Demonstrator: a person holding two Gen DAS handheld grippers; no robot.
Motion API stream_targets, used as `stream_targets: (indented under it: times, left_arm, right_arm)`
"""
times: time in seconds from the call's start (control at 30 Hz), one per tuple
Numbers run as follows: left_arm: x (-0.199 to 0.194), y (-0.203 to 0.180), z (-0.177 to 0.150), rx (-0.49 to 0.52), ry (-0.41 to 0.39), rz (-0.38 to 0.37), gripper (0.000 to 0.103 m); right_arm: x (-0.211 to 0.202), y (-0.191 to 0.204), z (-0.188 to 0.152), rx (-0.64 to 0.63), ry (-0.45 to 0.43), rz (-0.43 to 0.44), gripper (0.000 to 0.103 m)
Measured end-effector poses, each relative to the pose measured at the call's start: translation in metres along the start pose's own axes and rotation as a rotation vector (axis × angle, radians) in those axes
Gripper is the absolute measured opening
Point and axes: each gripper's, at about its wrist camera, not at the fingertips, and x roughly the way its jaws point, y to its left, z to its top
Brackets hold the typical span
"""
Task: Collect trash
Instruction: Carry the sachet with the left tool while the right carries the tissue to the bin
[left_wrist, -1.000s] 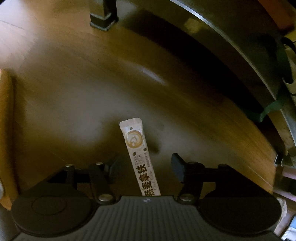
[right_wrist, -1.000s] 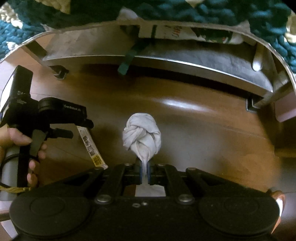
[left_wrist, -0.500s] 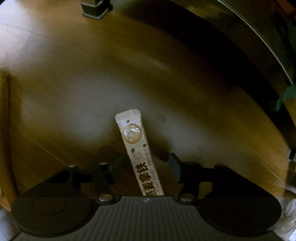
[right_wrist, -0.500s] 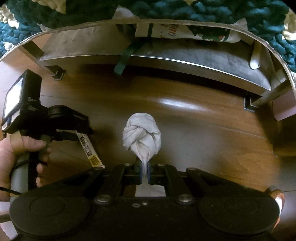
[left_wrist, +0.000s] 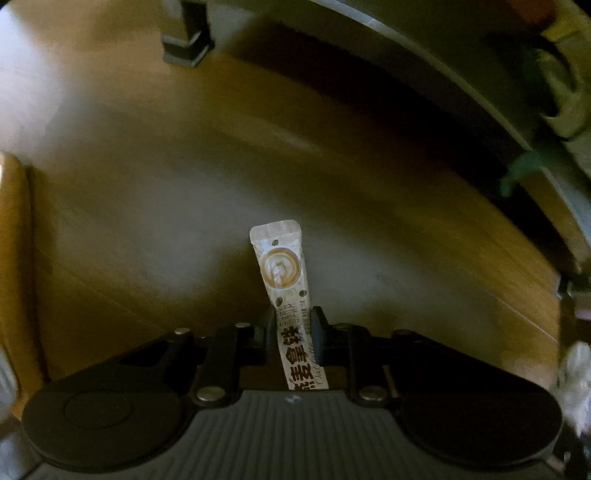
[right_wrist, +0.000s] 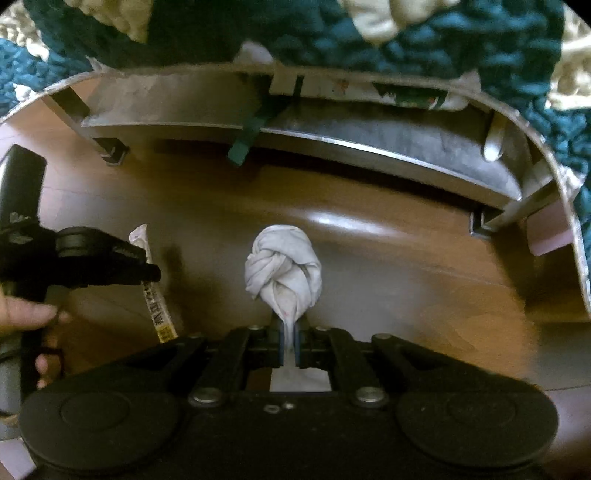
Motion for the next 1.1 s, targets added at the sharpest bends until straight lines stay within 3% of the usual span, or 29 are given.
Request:
stream_targets:
  times: [0.3, 0.63, 0.8, 0.97, 1.1]
  left_arm:
    - [-0.110, -0.023, -0.014, 0.104, -0.141, -0.124, 0.020]
    - [-0.279, -0.074, -0.049, 0.336, -0.382, -0.335, 0.020]
    - [-0.348, -0.099, -0.085, 0.436, -0.483, -0.427, 0.020]
    - [-0.409, -0.122, -0.121, 0.528, -0.517, -0.523, 0.020]
    - [-0.444, -0.146, -0.148, 0.626, -0.467, -0.604, 0.020]
  right_arm:
    - [-0.084, 0.009, 0.006, -0.003, -0.114, -0.029, 0.004]
    - [-0.247, 0.007, -0.020, 0.023, -0.331, -0.068, 0.004]
    - [-0.328, 0.003, -0.047, 0.043, -0.439, -0.108, 0.004]
    - [-0.399, -0.006, -0.073, 0.028, -0.477, -0.172, 0.004]
    - [-0.455, -0.021, -0.091, 0.065, -0.481, -0.220, 0.004]
